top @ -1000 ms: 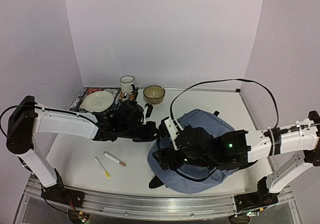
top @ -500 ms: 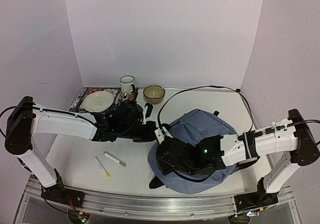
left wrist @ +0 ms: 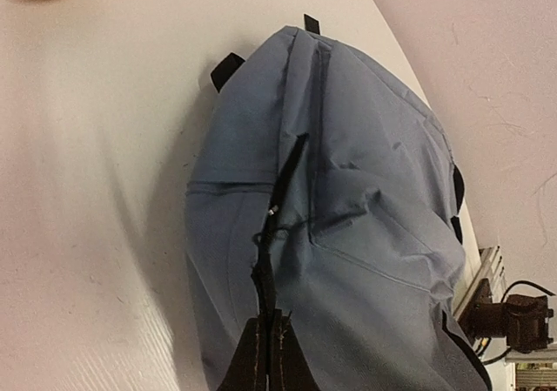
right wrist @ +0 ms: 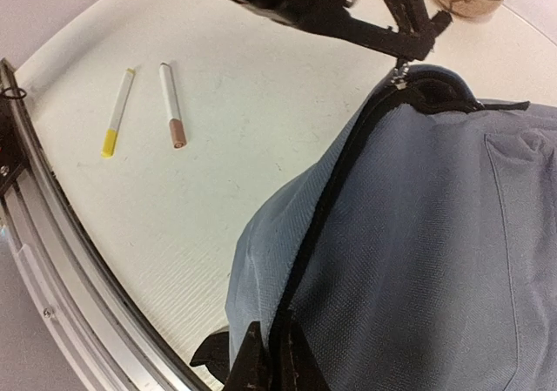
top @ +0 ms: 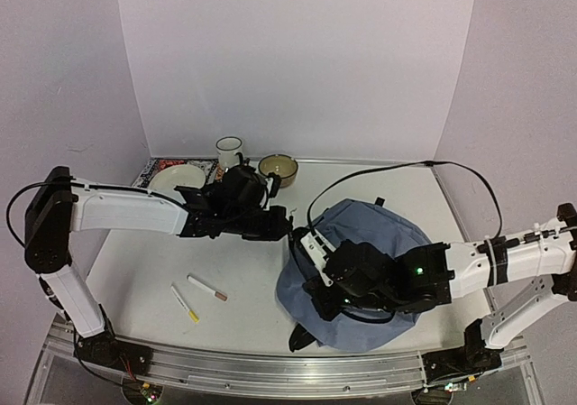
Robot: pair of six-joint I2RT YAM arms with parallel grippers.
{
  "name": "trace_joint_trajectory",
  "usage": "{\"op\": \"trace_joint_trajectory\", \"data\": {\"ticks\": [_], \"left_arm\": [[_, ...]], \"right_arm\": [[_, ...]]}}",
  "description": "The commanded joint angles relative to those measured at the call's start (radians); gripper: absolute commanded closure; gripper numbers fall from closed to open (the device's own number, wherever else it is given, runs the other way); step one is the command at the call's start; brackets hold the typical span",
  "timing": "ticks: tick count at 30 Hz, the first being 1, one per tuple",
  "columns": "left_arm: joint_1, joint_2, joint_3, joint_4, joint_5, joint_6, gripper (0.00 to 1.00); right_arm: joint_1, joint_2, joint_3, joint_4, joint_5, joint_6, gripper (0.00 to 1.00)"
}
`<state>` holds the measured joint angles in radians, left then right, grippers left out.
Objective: Pack the student bag
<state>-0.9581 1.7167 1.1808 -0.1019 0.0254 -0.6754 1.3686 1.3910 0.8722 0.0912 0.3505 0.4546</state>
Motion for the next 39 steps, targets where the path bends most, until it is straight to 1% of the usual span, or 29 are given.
{"op": "trace_joint_trajectory", "data": {"ticks": [1, 4, 8, 15, 17, 20, 23, 29, 30, 31, 33, 34, 35, 37, 39], "left_arm": [[0.076, 0.089, 0.13, 0.0, -0.112, 0.089, 1.0], [0.078, 0.162, 0.178, -0.001, -0.082, 0.102, 1.0], [0.078, 0.25, 0.234, -0.001, -0.07, 0.1, 1.0], [0.107, 0.324, 0.316, -0.001, -0.125, 0.092, 1.0], [0.123, 0.327, 0.327, -0.001, -0.103, 0.083, 1.0], [0.126, 0.279, 0.304, -0.001, -0.08, 0.091, 0.99], [0.127, 0.19, 0.242, -0.001, -0.1, 0.1, 0.98], [0.127, 0.006, 0.057, -0.001, -0.161, 0.095, 0.96], [0.127, -0.024, 0.019, -0.001, -0.173, 0.089, 0.96], [0.127, -0.057, -0.022, -0.001, -0.187, 0.082, 0.96], [0.129, -0.12, -0.087, -0.001, -0.216, 0.069, 0.94], [0.128, -0.14, -0.12, -0.001, -0.232, 0.066, 0.91], [0.129, -0.162, -0.144, -0.001, -0.243, 0.067, 0.87], [0.129, -0.196, -0.17, -0.003, -0.256, 0.076, 0.78], [0.13, -0.221, -0.179, -0.011, -0.266, 0.088, 0.7]], "right_arm": [[0.022, -0.103, -0.047, 0.052, -0.179, -0.115, 1.0], [0.023, -0.141, -0.06, 0.096, -0.246, -0.169, 1.0], [0.024, -0.163, -0.05, 0.108, -0.299, -0.216, 1.0], [0.025, -0.184, -0.047, 0.119, -0.342, -0.236, 1.0], [0.024, -0.183, -0.053, 0.126, -0.31, -0.227, 1.0], [0.024, -0.151, -0.048, 0.136, -0.235, -0.217, 1.0], [0.023, -0.058, 0.0, 0.151, -0.196, -0.231, 1.0], [0.017, 0.16, 0.153, 0.166, -0.235, -0.281, 1.0], [0.015, 0.185, 0.171, 0.164, -0.242, -0.281, 0.98], [0.011, 0.205, 0.187, 0.16, -0.248, -0.278, 0.95], [0.006, 0.224, 0.208, 0.148, -0.264, -0.267, 0.73], [0.005, 0.225, 0.215, 0.141, -0.268, -0.258, 0.62], [0.003, 0.224, 0.222, 0.13, -0.268, -0.246, 0.54], [-0.003, 0.212, 0.23, 0.101, -0.258, -0.218, 0.43], [-0.018, 0.191, 0.237, 0.062, -0.238, -0.176, 0.37]]}}
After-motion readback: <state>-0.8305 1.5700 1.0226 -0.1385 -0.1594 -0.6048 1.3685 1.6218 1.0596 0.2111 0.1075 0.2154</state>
